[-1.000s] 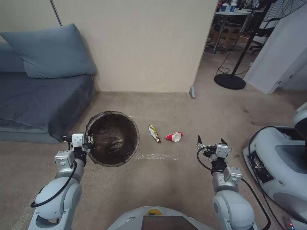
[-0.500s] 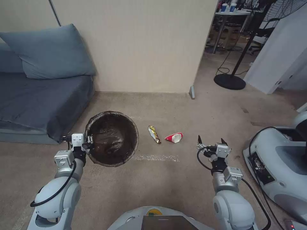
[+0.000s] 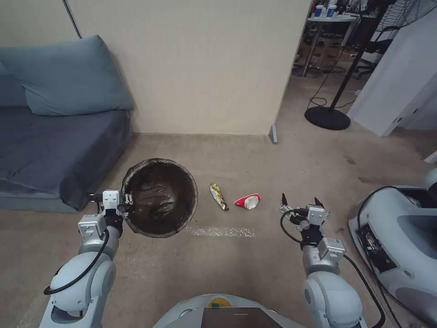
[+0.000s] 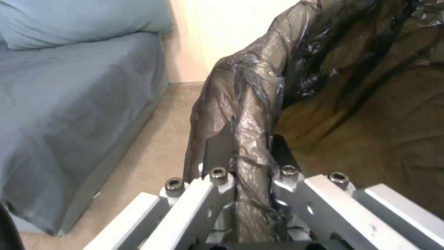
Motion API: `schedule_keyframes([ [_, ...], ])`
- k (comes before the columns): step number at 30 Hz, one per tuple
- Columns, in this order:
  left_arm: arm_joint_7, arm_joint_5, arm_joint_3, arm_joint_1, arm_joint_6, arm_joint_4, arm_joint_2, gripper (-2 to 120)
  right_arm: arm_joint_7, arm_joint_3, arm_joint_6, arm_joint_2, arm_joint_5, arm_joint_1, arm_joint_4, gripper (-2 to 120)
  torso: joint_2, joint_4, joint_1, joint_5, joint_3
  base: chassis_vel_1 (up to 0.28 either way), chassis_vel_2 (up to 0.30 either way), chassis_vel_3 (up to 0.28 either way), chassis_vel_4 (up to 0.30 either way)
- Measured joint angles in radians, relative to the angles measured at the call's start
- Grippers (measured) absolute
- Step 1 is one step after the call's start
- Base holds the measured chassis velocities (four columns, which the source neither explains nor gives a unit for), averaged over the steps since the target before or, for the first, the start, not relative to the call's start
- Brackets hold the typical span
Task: Pick up the trash bin, then pick up the garbage from the floor and place it into the trash bin.
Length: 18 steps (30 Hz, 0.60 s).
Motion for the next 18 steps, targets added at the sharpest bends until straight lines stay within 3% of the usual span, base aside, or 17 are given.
schedule_keyframes([
  [18,0.000,0.000,0.000,0.004,-0.001,-0.007,0.000,3,0.000,-0.006,0.003,0.001,-0.003,-0.002,0.000,100,0.000,0.0000,0.000,0.0000,0.000,-0.056,0.061,0.051,-0.051],
])
